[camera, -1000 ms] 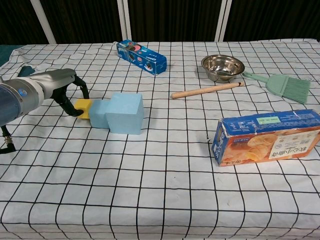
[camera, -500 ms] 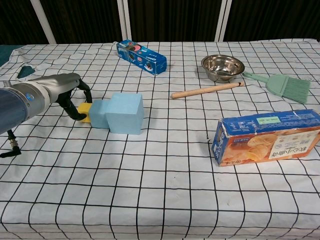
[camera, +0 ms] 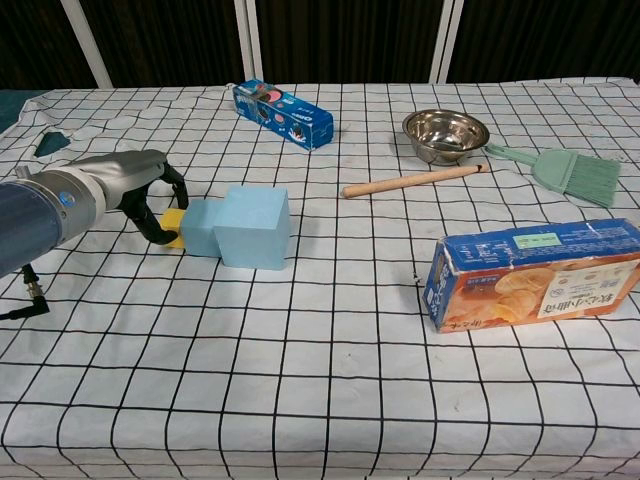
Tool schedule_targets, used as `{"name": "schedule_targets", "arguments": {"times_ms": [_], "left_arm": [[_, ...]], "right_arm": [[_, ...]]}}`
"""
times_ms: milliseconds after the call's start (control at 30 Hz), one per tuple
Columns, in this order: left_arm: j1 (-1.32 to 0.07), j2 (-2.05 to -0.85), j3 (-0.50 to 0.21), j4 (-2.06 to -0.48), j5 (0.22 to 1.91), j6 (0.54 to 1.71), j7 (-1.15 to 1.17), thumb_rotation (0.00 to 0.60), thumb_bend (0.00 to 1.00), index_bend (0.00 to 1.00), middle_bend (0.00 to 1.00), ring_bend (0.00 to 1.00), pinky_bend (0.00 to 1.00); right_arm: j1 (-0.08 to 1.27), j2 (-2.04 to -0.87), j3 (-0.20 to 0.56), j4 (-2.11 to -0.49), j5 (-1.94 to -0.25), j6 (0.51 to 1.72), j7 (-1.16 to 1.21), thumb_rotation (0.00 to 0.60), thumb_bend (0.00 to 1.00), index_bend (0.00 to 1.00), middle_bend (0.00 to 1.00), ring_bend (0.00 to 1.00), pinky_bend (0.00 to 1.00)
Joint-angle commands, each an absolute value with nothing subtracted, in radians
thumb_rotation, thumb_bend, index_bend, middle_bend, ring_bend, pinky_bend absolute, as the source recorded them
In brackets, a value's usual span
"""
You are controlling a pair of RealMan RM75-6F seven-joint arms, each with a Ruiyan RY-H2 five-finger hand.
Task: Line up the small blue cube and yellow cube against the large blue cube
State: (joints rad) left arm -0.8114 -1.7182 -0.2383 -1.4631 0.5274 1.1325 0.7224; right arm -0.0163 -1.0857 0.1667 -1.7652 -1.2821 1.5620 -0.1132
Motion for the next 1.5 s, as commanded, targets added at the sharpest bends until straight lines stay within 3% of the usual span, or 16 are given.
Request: {"name": "schedule_targets", "arguments": {"times_ms": [33,400,700,967,1200,1500], "left_arm": [[-0.811,-1.719,-0.24,-1.464,0.525,1.131,0.723,0.6,0.35,0.44,0.12,0.0,0.0],[-0.816,-1.721,-0.236,-1.472,0.526,1.137,0.738,0.6,0.3,0.4,0.11,0.0,0.0],[-0.821,-1.715,-0.227,-1.48,0.52,1.137,0.763,0.6,0.23,0.17,0.09,0.0,0.0],[-0.802,-1.648,-0.214,-1.566,0.556,1.168,0.764,0.6,0.22,0.16,0.09,0.0,0.0],[-0.71,-1.498,-0.144,-1.699,0.72,1.255,0.691,0.6,0.22,0.15,0.08,0.0,0.0],[-0.46,-1.295,0.001,-1.758,1.029,1.494,0.415,0.6,0.19,0.08,0.03,0.0,0.0]], "right_arm": [[-0.016,-1.085,0.167,-1.765,-1.281,1.562,-0.113,0.6,0.18,0.1,0.05,0.2,0.12],[-0.016,-1.085,0.168,-1.765,-1.279,1.562,-0.113,0.6,0.18,0.1,0.05,0.2,0.12],[-0.018,-1.084,0.169,-1.765,-1.28,1.565,-0.11,0.6,0.18,0.1,0.05,0.2,0.12],[-0.018,-1.084,0.169,-1.765,-1.281,1.565,-0.109,0.6,0.18,0.1,0.05,0.2,0.12],[-0.017,-1.086,0.169,-1.765,-1.28,1.565,-0.115,0.6,0.18,0.1,0.05,0.2,0.12],[-0.012,-1.094,0.165,-1.765,-1.279,1.561,-0.143,0.6,0.18,0.1,0.05,0.2,0.12]]}}
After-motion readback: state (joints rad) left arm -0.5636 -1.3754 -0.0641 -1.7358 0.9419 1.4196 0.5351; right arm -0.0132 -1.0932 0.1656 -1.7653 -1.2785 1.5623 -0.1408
